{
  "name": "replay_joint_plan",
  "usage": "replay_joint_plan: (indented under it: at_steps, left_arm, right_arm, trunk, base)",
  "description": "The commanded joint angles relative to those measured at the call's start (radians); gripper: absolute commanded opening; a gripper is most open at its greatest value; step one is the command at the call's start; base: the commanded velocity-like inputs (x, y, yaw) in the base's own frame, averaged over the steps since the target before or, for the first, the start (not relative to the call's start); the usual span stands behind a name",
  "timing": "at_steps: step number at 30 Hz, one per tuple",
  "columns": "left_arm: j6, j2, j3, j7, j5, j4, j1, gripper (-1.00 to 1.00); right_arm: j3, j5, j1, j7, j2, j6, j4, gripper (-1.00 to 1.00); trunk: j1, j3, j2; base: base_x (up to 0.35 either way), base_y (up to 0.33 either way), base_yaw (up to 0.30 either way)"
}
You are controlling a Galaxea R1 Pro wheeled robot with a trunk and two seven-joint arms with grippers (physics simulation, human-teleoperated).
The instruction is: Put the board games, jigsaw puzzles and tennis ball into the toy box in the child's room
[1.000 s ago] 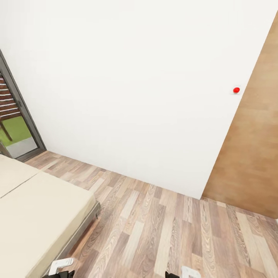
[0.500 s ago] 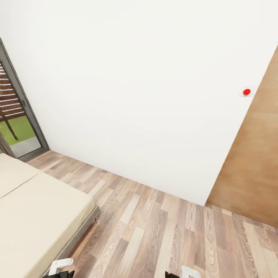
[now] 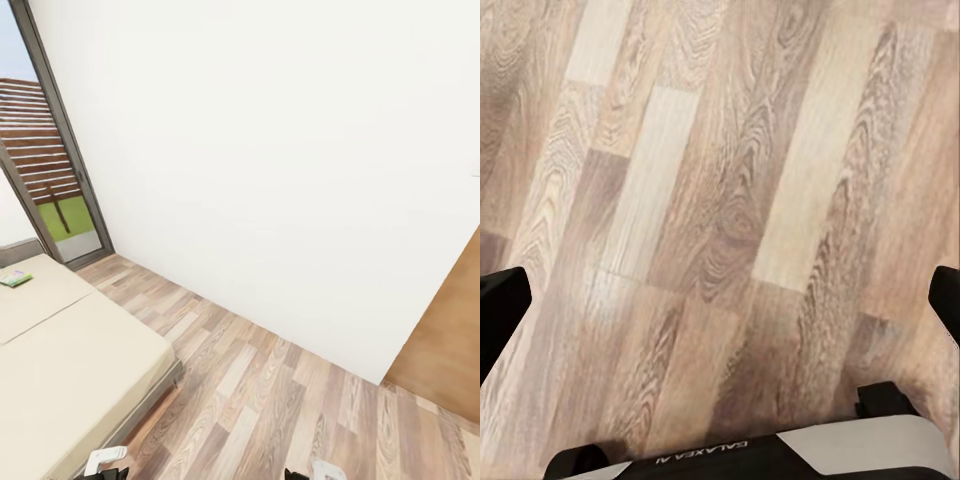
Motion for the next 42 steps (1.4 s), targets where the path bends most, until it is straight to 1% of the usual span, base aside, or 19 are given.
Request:
replay_joint_plan:
  at_steps: [1,10,15,19,37,42]
  left_arm:
    - [-0.002,0.0,0.0,-0.005,0.009,0.002,-0.001,1.0]
    - [-0.002,0.0,-0.001,-0.005,0.009,0.001,-0.001,1.0]
    - [-0.002,-0.01,-0.001,-0.005,0.007,0.001,-0.001,1.0]
    - [-0.002,-0.012,-0.001,-0.005,0.007,0.001,0.0,1.0]
    - [-0.002,-0.014,-0.004,-0.005,0.007,0.001,0.0,1.0]
    - [-0.002,-0.019,-0.005,-0.005,0.007,0.001,0.0,1.0]
  right_arm:
    - [0.009,-0.008,-0.001,-0.006,0.0,-0.004,-0.001,1.0]
    - [0.008,-0.008,-0.001,-0.006,0.0,-0.004,0.0,1.0]
    - [0.009,-0.008,-0.001,-0.007,0.0,-0.004,-0.001,1.0]
    - [0.009,-0.008,-0.001,-0.007,0.0,-0.004,-0.001,1.0]
    - [0.009,-0.008,-0.001,-0.007,0.0,-0.004,-0.001,1.0]
    - [0.009,-0.008,-0.001,-0.007,0.0,-0.004,-0.001,1.0]
  trunk:
    - [0.001,-0.002,-0.002]
    - [0.001,0.002,-0.002]
    - [0.001,0.004,-0.002]
    - [0.001,0.006,-0.002]
    - [0.001,0.014,-0.002]
    - [0.001,0.016,-0.002]
  base:
    - [0.198,-0.138,0.275]
    - [0.187,-0.149,0.276]
    - [0.177,-0.152,0.277]
    - [0.128,-0.115,0.278]
    - [0.009,-0.008,0.278]
    - [0.0,0.0,0.278]
